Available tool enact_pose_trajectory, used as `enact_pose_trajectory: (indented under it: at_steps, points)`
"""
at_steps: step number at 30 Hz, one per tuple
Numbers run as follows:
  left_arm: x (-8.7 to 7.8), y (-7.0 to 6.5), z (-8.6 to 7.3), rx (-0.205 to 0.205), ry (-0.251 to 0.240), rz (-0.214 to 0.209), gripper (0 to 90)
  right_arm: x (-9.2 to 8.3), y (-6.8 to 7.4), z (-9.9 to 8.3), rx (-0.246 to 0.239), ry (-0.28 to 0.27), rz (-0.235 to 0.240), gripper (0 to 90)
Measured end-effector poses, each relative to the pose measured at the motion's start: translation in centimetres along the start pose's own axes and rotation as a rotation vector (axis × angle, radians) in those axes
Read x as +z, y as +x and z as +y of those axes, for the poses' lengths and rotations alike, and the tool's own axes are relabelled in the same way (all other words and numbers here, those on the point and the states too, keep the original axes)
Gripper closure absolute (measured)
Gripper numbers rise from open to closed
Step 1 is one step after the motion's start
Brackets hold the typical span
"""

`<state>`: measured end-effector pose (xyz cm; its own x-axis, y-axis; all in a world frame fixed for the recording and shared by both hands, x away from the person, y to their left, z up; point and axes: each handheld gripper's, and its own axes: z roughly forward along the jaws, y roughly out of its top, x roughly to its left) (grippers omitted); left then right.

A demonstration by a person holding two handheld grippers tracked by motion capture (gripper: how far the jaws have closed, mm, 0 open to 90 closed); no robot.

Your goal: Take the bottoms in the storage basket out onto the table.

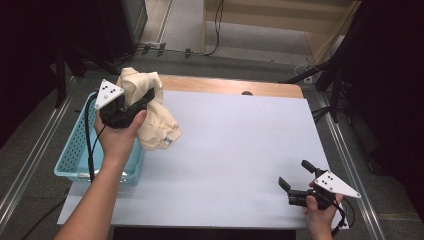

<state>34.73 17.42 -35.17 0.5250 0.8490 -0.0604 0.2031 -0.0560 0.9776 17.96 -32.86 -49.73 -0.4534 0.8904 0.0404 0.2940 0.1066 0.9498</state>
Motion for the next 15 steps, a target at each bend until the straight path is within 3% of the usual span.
enact_pose_trajectory:
  at_steps: [15]
  points:
    - [1.8, -2.8, -0.4, 0.006, 0.013, -0.063, 63.0, -0.1, -0.1, 0.0, 0.000, -0.001, 0.001, 0.0]
